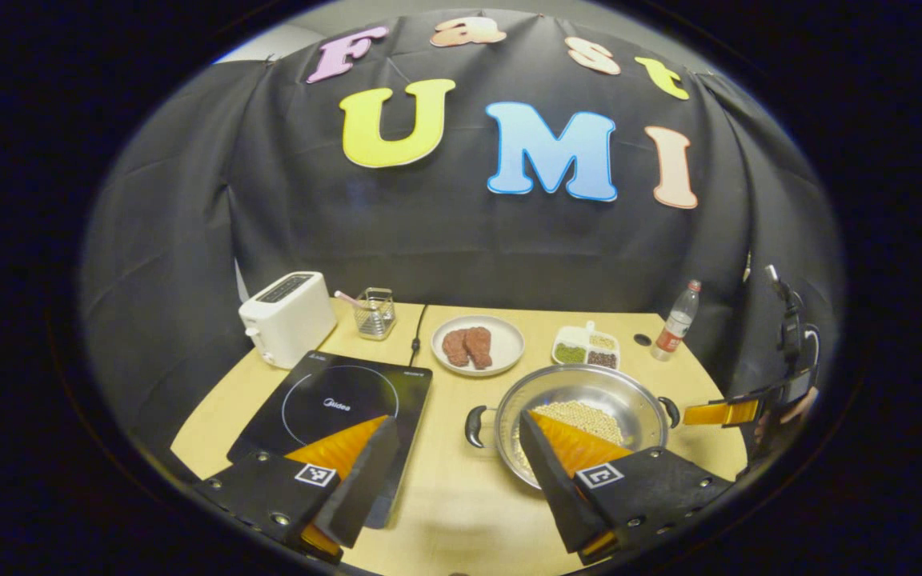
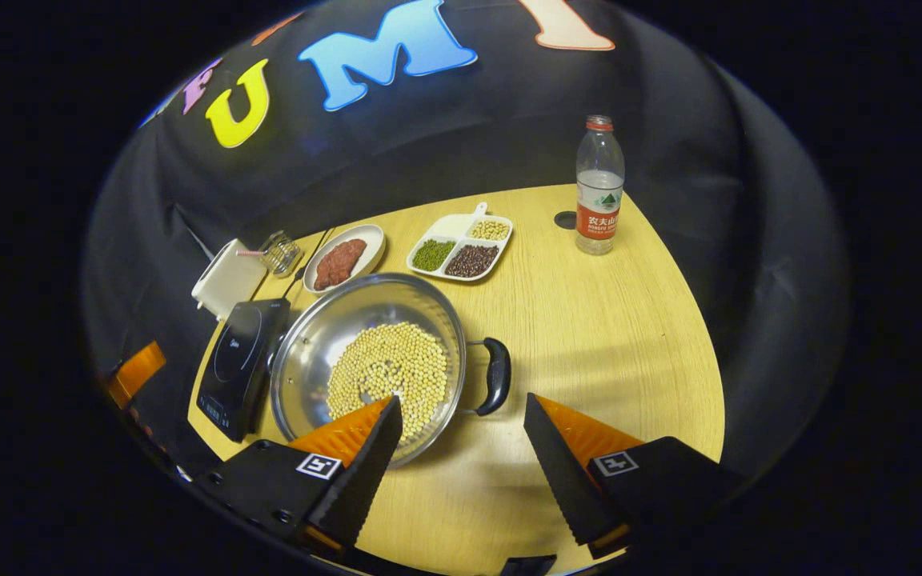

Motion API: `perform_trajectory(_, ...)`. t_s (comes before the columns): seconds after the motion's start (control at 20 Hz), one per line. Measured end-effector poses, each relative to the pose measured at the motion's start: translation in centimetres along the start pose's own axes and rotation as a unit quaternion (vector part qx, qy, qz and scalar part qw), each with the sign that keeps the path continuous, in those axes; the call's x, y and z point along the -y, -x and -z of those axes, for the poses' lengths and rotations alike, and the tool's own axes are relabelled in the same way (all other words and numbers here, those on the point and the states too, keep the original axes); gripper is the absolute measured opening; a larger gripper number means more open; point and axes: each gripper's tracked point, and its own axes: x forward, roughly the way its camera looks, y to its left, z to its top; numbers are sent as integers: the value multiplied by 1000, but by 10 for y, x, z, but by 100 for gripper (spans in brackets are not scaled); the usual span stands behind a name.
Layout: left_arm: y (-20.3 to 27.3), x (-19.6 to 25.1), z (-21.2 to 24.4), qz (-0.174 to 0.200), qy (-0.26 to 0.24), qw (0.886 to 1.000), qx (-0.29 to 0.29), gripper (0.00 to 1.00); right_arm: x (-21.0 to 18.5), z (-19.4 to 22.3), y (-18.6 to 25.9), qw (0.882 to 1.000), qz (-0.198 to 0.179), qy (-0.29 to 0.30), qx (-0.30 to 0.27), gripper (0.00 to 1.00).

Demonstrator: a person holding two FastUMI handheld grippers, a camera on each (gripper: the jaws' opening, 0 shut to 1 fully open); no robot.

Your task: First push the handle of the pot to place it horizontally, then grasp the pot with both hands and set it on the induction cooktop.

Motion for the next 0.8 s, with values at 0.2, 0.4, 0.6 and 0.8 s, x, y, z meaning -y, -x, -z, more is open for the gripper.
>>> perform_trajectory(0.2,-48,0,14,40,21,999,-26,93,-1,-3,-20,1000,7,-12,-11,98)
perform_trajectory(0.4,-94,9,32,71,26,996,-55,89,8,-5,-42,999,13,-28,-15,98)
perform_trajectory(0.6,-131,21,63,96,34,991,-89,89,17,-5,-57,999,23,-41,-19,98)
perform_trajectory(0.8,-156,29,86,117,42,985,-116,89,15,-1,-74,998,20,-50,-28,98)
